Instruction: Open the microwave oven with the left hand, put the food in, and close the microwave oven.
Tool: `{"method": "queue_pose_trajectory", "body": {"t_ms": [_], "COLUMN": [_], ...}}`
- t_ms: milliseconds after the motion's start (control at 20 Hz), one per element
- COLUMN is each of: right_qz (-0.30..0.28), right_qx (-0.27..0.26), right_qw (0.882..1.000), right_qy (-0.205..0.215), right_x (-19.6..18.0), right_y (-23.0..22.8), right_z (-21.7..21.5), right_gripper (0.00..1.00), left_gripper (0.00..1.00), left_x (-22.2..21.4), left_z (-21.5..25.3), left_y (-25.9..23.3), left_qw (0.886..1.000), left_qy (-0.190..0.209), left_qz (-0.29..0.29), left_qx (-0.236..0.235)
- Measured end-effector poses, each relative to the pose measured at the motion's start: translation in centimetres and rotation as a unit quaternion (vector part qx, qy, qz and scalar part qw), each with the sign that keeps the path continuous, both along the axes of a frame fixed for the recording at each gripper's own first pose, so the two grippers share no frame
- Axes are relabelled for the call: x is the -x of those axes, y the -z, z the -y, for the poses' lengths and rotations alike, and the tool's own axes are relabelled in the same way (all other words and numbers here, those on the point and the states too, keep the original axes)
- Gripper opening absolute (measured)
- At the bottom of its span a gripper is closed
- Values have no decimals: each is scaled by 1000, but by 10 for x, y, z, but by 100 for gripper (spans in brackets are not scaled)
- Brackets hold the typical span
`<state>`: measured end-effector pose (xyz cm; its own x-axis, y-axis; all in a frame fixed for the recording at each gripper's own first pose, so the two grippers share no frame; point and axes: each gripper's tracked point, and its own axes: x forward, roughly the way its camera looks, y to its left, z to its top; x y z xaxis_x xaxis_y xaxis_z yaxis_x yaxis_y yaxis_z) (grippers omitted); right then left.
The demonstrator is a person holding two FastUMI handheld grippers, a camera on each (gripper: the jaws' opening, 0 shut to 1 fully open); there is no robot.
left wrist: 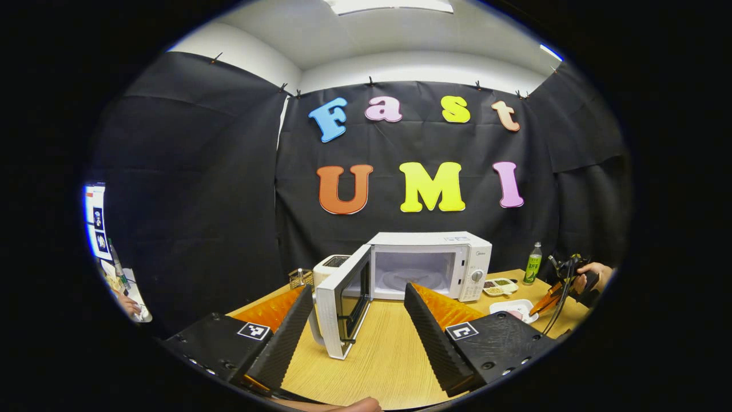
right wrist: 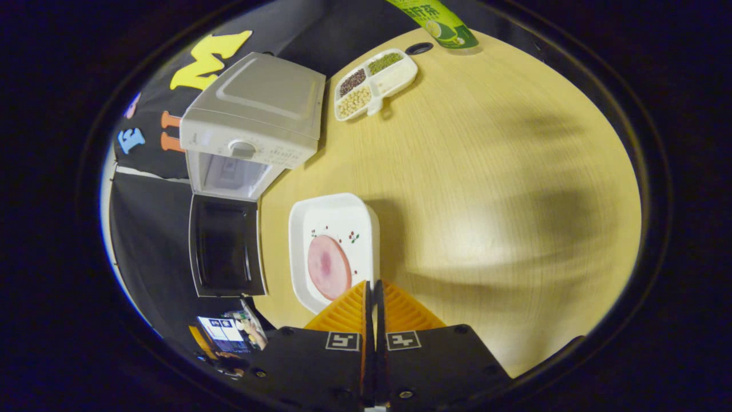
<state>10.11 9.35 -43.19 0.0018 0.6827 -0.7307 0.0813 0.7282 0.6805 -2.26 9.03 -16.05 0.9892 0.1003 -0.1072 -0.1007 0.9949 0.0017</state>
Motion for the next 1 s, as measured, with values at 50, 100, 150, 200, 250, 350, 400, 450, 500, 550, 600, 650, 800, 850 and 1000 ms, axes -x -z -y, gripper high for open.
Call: {"method": "queue_pose_trajectory", "body": {"t_ms": [50, 100, 150, 200, 250, 350, 400, 450, 500, 550, 600, 650, 800, 850, 1000], "right_qz": [8, 15, 21, 28, 33, 40, 43, 45, 48, 49, 50, 51, 52, 50, 46], "right_qx": [3, 7, 14, 21, 28, 42, 47, 51, 53, 53, 53, 52, 51, 50, 45], "right_qw": [1000, 1000, 1000, 999, 999, 998, 998, 998, 997, 997, 997, 997, 997, 997, 997], "right_qy": [0, 2, 2, 3, 6, 12, 11, 7, 1, -7, -14, -22, -40, -42, -50], "right_x": [2, 7, 10, 14, 16, 23, 28, 33, 38, 41, 46, 49, 53, 52, 50], "right_y": [-8, -15, -22, -28, -34, -43, -47, -50, -53, -55, -58, -59, -58, -56, -45], "right_z": [0, -1, -2, -4, -7, -18, -25, -33, -43, -54, -66, -77, -113, -126, -164], "right_gripper": [4, 4, 4, 4, 0, 4, 4, 0, 4, 4, 4, 4, 4, 4, 4], "left_gripper": [84, 84, 84, 84, 95, 95, 95, 95, 84, 84, 84, 84, 84, 84, 84], "left_x": [3, 6, 9, 13, 16, 23, 25, 28, 30, 33, 35, 36, 40, 40, 38], "left_z": [-2, -4, -6, -9, -12, -18, -20, -21, -22, -23, -26, -28, -35, -38, -48], "left_y": [2, 4, 7, 9, 9, 10, 11, 12, 14, 17, 18, 21, 30, 32, 39], "left_qw": [1000, 1000, 1000, 1000, 1000, 1000, 1000, 1000, 1000, 1000, 1000, 1000, 1000, 1000, 1000], "left_qy": [1, 4, 7, 7, 8, 9, 10, 14, 18, 21, 22, 23, 21, 19, 14], "left_qz": [0, -1, -3, -2, -1, 5, 8, 10, 10, 11, 10, 9, 1, 1, 0], "left_qx": [3, 3, 1, -1, -4, -6, -6, -6, -5, -5, -6, -8, -14, -15, -18]}}
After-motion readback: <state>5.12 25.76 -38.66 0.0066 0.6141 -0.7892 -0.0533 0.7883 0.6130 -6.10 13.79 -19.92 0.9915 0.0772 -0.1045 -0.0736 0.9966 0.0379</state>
